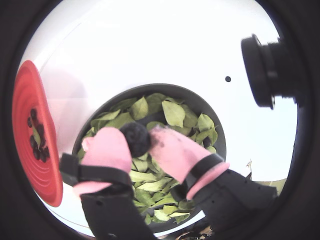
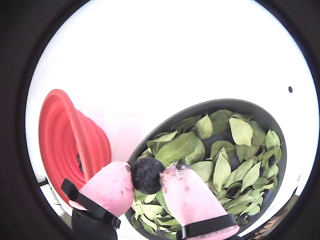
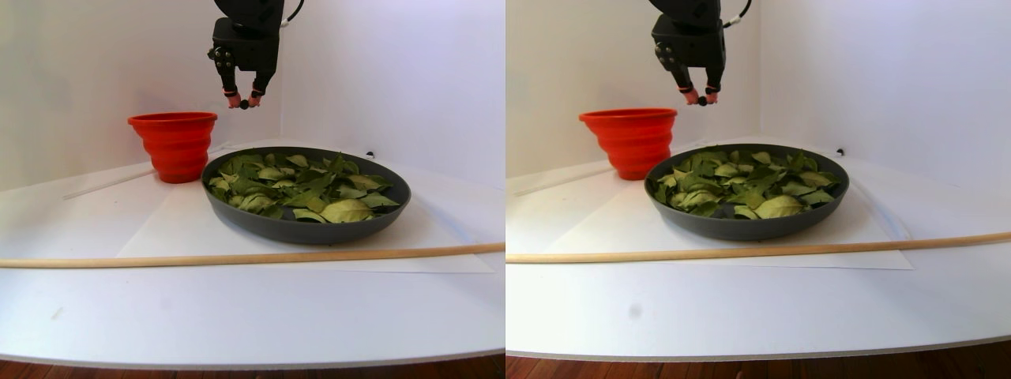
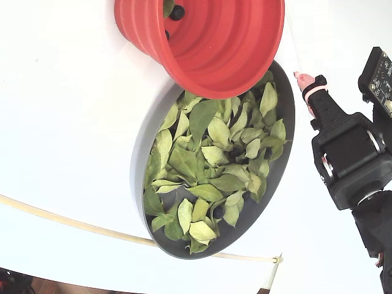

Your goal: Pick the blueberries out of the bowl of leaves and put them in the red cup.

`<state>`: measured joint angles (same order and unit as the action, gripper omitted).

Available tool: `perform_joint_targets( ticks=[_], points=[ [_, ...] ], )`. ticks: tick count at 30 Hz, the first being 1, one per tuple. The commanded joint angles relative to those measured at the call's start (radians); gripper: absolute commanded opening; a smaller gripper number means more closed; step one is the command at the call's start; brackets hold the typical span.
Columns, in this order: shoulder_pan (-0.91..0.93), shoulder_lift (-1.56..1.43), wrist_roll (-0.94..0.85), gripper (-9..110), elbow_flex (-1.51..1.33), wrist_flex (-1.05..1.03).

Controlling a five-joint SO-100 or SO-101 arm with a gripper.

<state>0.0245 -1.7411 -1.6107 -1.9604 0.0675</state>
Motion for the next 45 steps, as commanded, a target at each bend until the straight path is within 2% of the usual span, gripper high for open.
perform_joint_targets(
  ticks=[1, 27, 45],
  points=[
    [-0.014, -0.153, -0.008, 10, 0.003, 0.0],
    [-0.186, -0.224, 0.015, 10, -0.058, 0.0],
    [-0.238, -0.195, 0.044, 10, -0.078, 0.011]
  ],
)
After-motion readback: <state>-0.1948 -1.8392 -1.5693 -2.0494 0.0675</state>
